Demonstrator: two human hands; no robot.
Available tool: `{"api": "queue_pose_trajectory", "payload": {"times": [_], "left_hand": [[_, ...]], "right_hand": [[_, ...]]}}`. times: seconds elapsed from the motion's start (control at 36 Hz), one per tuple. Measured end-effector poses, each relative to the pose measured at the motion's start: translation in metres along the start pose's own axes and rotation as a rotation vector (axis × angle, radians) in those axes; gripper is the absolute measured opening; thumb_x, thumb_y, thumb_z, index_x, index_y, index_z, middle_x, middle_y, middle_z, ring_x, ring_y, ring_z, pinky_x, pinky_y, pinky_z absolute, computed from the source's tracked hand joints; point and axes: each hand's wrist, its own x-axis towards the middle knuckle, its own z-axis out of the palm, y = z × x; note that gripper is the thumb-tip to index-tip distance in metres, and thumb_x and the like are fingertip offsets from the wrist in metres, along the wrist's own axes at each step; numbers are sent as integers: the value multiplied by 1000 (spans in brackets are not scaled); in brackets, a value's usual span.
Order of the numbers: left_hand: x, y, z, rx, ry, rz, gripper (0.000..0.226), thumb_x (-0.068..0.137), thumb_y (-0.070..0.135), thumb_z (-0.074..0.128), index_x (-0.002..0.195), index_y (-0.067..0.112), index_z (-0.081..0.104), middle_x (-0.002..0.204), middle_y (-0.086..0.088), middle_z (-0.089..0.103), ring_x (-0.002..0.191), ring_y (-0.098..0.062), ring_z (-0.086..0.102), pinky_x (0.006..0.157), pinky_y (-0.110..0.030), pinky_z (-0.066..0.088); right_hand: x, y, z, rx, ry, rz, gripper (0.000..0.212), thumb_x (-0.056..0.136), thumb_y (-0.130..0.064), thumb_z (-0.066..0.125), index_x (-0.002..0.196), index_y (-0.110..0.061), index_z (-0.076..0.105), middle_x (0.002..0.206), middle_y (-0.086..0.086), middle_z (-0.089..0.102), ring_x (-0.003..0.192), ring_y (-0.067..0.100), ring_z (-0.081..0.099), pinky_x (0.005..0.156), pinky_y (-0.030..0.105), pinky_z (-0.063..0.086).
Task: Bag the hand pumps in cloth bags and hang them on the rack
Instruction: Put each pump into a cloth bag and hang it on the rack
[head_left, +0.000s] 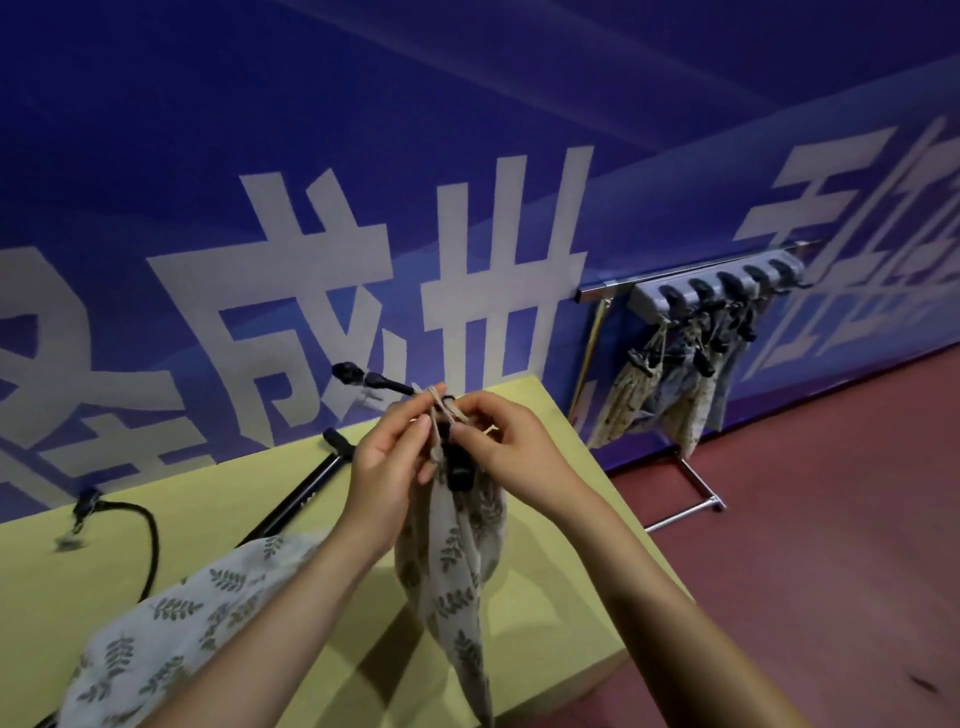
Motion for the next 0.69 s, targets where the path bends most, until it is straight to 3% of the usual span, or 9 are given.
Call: {"api": "queue_pose_trajectory", "payload": {"times": [0.06, 0.11, 0.22, 0.39, 0.44, 0.5, 0.56, 0.61, 0.69], "left_hand": [[2, -3, 18, 23, 19, 18, 31, 97, 8, 48, 107, 28, 70, 108, 8, 71, 80, -16, 58, 58, -16, 46], [7, -9, 43, 87, 6, 31, 25, 95, 8, 53, 109, 24, 67, 109, 9, 71, 95, -9, 65, 75, -18, 52], [25, -26, 86, 273, -122, 44, 23, 89, 21, 65, 109, 32, 59, 96, 4, 65, 86, -10, 64, 78, -23, 50], [48, -52, 195, 369, -274, 97, 25, 100, 7, 42, 99, 26, 57, 73, 24, 66, 71, 9, 59, 68, -9, 44], [53, -56, 227, 372, -255, 124, 24, 101, 14, 38, 91, 26, 56, 62, 13, 58, 60, 11, 54, 60, -8, 40], [61, -64, 246, 416, -269, 156, 20, 99, 34, 39, 92, 30, 57, 68, 5, 55, 61, 10, 53, 59, -9, 39], [71, -81, 257, 541, -324, 209, 21, 95, 51, 41, 96, 39, 58, 77, 16, 61, 76, 7, 57, 66, -9, 40], [76, -96, 271, 638, -373, 233, 21, 87, 53, 41, 96, 42, 57, 87, 14, 59, 87, 10, 54, 72, -9, 38], [77, -110, 304, 580, -399, 200, 16, 84, 50, 47, 85, 40, 59, 81, 9, 55, 80, 8, 54, 69, -10, 37]], "right_hand": [[-1, 3, -13, 63, -82, 29, 14, 95, -17, 57, 83, -14, 64, 76, -1, 63, 70, 6, 56, 69, 21, 43], [-4, 9, -38, 205, -117, 51, 21, 95, -16, 55, 76, -12, 61, 70, -2, 58, 67, 6, 54, 68, 20, 42], [-8, 16, -96, 576, -52, 87, 26, 82, -16, 52, 56, -18, 57, 52, -4, 44, 58, 18, 46, 59, 22, 42], [-15, 39, -197, 556, -135, 52, 21, 85, -15, 47, 67, -5, 53, 48, 1, 34, 42, 7, 30, 43, 19, 26], [-15, 47, -228, 526, -128, 54, 21, 88, -12, 47, 70, -3, 53, 55, 9, 37, 39, 4, 30, 40, 15, 24], [-13, 56, -253, 460, -93, 68, 26, 94, -4, 44, 70, -3, 54, 49, 9, 41, 36, 1, 34, 38, 13, 23], [-14, 66, -275, 376, -60, 86, 31, 95, -2, 44, 66, -6, 56, 46, -3, 47, 36, 1, 35, 38, 13, 25], [-16, 75, -293, 282, -44, 107, 30, 92, -7, 49, 64, -10, 59, 49, -3, 47, 39, 2, 36, 40, 13, 27], [-19, 86, -324, 189, -31, 146, 30, 93, -3, 48, 66, -7, 60, 47, -4, 47, 41, 6, 37, 42, 18, 28]]}}
